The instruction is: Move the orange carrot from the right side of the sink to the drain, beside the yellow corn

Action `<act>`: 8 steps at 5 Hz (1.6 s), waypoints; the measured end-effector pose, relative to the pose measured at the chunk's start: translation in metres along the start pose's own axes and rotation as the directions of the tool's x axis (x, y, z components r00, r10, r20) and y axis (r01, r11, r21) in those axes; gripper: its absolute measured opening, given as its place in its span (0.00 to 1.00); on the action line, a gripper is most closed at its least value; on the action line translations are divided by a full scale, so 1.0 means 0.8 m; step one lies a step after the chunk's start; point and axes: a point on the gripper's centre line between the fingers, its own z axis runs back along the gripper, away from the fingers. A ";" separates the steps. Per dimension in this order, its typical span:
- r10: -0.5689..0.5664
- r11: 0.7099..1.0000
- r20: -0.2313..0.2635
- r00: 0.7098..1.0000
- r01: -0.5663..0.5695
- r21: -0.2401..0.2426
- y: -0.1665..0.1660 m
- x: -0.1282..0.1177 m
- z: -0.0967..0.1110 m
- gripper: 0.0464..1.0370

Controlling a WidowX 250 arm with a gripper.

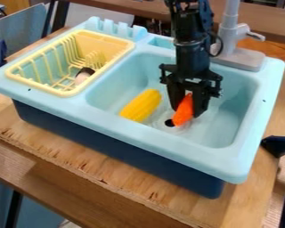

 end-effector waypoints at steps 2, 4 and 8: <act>-0.013 0.998 -0.062 0.998 0.016 0.055 -0.010 -0.016 0.025 0.96; -0.067 0.970 -0.003 0.998 0.066 0.232 -0.035 -0.015 0.136 0.96; 0.051 0.971 -0.083 0.995 -0.030 0.238 -0.039 -0.076 0.190 0.96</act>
